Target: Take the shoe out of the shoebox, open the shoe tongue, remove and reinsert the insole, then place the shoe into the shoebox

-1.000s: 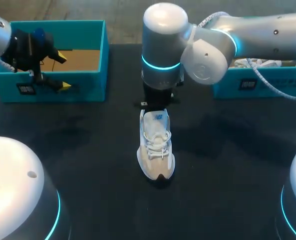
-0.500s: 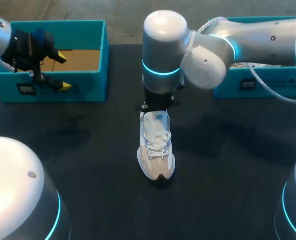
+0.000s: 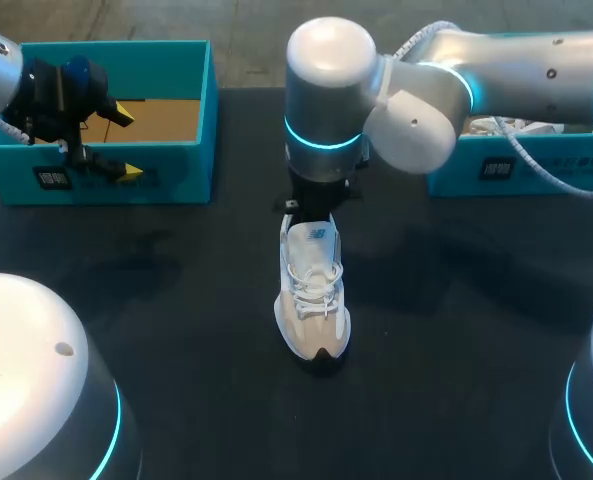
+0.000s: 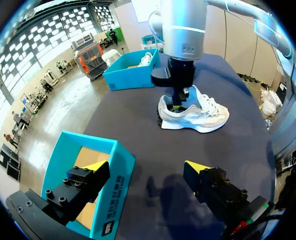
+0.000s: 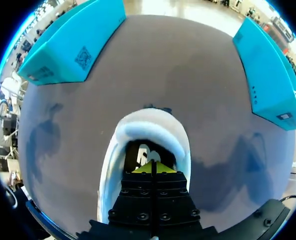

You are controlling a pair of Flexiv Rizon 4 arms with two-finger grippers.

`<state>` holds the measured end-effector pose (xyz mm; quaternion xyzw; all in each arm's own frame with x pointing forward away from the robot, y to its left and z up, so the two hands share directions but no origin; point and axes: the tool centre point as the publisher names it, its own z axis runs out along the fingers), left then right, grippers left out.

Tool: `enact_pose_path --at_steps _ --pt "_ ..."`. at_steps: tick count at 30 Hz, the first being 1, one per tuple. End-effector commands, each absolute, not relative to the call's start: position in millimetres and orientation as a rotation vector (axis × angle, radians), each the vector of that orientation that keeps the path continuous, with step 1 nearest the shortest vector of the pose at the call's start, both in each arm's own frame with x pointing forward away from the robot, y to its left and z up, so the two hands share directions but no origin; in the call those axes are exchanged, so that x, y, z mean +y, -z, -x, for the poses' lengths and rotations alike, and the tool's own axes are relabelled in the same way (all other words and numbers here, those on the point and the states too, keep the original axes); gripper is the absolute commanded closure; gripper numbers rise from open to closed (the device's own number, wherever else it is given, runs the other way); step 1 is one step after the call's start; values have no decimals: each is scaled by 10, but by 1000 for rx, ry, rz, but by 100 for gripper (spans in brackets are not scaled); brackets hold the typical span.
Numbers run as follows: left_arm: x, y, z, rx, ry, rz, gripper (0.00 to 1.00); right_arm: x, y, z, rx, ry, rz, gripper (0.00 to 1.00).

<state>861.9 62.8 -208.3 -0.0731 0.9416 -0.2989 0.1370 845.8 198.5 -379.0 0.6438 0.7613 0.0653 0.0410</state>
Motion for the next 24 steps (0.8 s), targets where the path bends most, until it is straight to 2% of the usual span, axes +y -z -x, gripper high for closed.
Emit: enact_pose_path --at_steps 1,8,24 --pt "630 2082 -8619 2727 863 210 0 2029 3894 -8509 2332 -213 -1974 100" --pt "630 2082 -8619 2727 863 210 0 2047 4004 -8495 2348 -129 -1974 100" --pt "630 2082 -8619 2727 863 210 0 2007 3504 -8192 2383 13 -2197 100"
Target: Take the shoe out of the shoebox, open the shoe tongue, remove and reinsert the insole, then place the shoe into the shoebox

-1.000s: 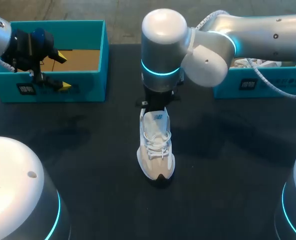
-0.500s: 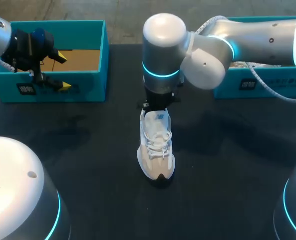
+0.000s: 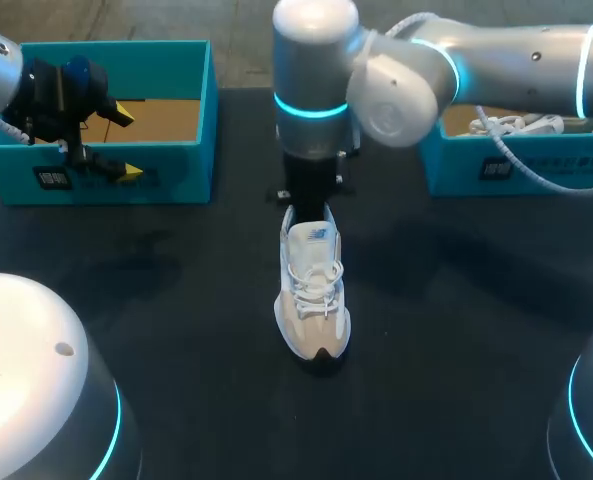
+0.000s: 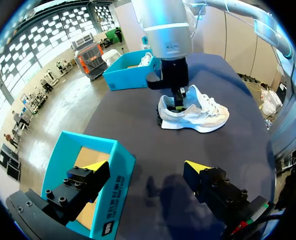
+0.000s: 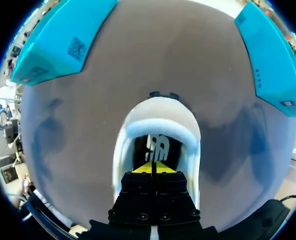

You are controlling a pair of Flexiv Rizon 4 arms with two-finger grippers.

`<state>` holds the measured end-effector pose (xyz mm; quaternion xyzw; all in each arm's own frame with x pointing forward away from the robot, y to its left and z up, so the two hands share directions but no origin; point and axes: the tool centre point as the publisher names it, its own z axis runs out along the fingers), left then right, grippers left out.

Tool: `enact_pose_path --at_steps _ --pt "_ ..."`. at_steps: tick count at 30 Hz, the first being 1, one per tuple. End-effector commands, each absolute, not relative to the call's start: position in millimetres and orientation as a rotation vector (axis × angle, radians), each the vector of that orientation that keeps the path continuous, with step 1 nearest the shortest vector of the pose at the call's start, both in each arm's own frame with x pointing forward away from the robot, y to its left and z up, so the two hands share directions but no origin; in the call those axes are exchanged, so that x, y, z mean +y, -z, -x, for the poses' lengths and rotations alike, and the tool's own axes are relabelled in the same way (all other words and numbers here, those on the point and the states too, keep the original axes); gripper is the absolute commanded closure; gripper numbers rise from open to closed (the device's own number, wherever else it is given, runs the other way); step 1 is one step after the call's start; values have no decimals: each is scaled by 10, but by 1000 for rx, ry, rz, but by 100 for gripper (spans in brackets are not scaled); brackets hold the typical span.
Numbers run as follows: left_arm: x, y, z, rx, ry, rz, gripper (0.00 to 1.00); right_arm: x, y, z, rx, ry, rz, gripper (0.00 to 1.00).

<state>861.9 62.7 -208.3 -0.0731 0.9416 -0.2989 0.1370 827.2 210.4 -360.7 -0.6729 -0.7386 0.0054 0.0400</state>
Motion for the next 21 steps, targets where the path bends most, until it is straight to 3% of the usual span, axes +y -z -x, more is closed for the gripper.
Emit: enact_pose_path --at_steps 1,18,19,21 --pt "630 2082 -8619 2727 863 210 0 2014 3488 -8170 -2222 -31 2049 100" --pt "630 2082 -8619 2727 863 210 0 2084 3450 -7989 -2156 -219 1973 100" --pt "630 2082 -8619 2727 863 210 0 2088 3455 -7977 -2155 -220 1973 74" --pt "630 2082 -8619 2727 863 210 0 2088 3450 -7955 -2144 -192 1983 41"
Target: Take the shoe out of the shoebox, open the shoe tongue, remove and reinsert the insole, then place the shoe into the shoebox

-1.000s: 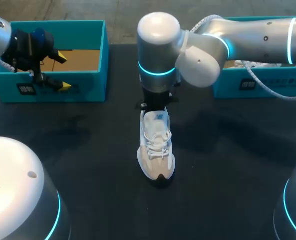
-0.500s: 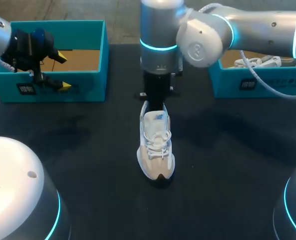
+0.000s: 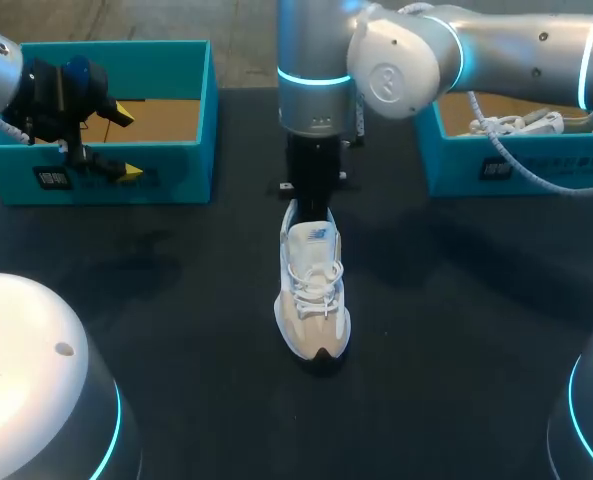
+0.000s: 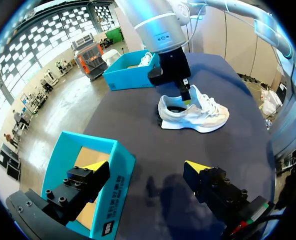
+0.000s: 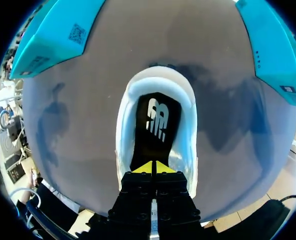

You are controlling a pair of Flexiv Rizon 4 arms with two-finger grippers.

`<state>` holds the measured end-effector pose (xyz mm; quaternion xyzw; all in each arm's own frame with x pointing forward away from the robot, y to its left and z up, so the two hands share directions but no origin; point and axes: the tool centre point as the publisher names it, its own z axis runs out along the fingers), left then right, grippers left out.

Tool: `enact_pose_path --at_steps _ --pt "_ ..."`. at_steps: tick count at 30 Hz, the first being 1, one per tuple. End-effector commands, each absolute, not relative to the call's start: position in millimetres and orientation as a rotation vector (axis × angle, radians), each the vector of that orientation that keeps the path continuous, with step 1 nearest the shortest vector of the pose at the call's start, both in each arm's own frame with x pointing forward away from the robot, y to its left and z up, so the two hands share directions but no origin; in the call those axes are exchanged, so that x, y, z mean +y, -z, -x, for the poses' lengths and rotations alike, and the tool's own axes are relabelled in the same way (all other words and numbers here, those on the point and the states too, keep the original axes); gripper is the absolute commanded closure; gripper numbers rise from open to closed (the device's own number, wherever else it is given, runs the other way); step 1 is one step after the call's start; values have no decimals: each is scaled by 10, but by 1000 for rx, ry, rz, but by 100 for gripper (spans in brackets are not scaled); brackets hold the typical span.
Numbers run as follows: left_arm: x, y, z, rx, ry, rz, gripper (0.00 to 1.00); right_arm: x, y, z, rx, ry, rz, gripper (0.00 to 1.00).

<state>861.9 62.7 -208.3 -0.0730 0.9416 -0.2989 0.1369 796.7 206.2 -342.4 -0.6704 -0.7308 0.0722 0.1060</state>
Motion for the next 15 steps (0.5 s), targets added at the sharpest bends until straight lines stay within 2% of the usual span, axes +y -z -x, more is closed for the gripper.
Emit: enact_pose_path --at_steps 1,2,15 --pt "630 2082 -8619 2727 863 210 0 2084 3451 -7949 -2143 -188 1984 4" --pt "630 2082 -8619 2727 863 210 0 2083 3451 -7946 -2143 -191 1987 0" --pt "630 2082 -8619 2727 863 210 0 2084 3510 -7925 -2140 -203 1999 0"
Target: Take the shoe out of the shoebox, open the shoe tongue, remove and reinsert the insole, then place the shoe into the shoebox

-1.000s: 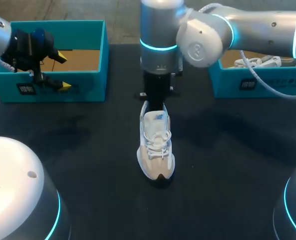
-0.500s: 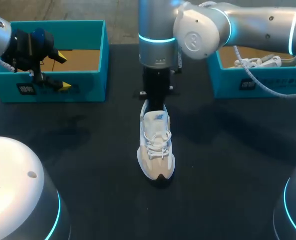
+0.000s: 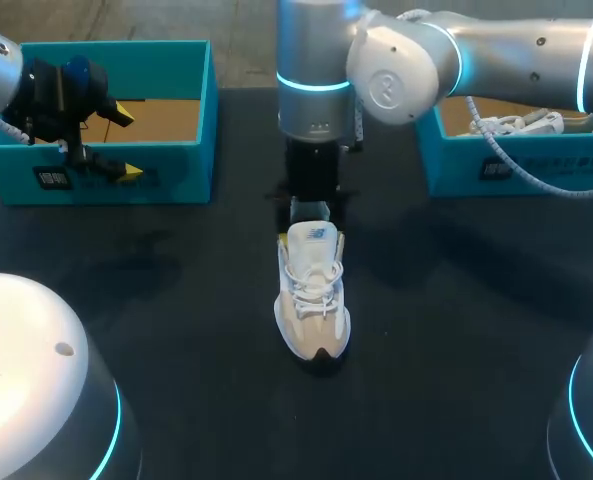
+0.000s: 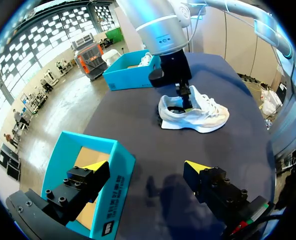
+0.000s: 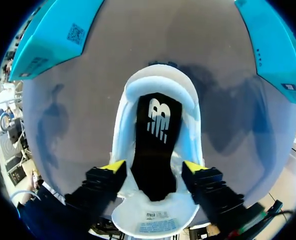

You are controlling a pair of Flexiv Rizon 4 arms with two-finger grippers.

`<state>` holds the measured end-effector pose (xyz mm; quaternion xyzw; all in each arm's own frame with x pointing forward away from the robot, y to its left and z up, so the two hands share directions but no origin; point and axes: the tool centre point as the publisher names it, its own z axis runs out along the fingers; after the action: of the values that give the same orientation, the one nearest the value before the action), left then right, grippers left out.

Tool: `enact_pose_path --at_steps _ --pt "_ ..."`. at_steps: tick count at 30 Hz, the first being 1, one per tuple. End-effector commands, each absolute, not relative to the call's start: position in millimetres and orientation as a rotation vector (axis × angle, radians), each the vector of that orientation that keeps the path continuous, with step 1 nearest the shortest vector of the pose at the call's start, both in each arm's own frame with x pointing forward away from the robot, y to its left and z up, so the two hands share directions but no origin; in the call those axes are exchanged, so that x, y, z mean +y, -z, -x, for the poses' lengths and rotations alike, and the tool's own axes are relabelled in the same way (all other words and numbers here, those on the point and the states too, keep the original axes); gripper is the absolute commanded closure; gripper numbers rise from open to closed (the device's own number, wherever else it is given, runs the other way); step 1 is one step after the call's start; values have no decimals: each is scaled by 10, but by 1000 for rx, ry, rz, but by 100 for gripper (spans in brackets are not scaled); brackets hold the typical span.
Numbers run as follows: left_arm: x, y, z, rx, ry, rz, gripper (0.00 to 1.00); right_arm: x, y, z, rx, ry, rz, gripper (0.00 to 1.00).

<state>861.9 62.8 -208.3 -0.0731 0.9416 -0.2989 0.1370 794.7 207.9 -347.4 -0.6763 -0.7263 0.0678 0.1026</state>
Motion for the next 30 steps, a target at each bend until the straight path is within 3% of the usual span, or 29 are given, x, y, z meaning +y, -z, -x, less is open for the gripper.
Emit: enact_pose_path --at_steps 1,21,30 --pt "630 2082 -8619 2727 863 210 0 2079 3520 -7919 -2135 -202 2001 0" --pt "630 2082 -8619 2727 863 210 0 2087 3286 -7893 -2172 -216 2048 0" --pt "630 2082 -8619 2727 863 210 0 2060 2926 -7826 -2214 -209 2143 0"
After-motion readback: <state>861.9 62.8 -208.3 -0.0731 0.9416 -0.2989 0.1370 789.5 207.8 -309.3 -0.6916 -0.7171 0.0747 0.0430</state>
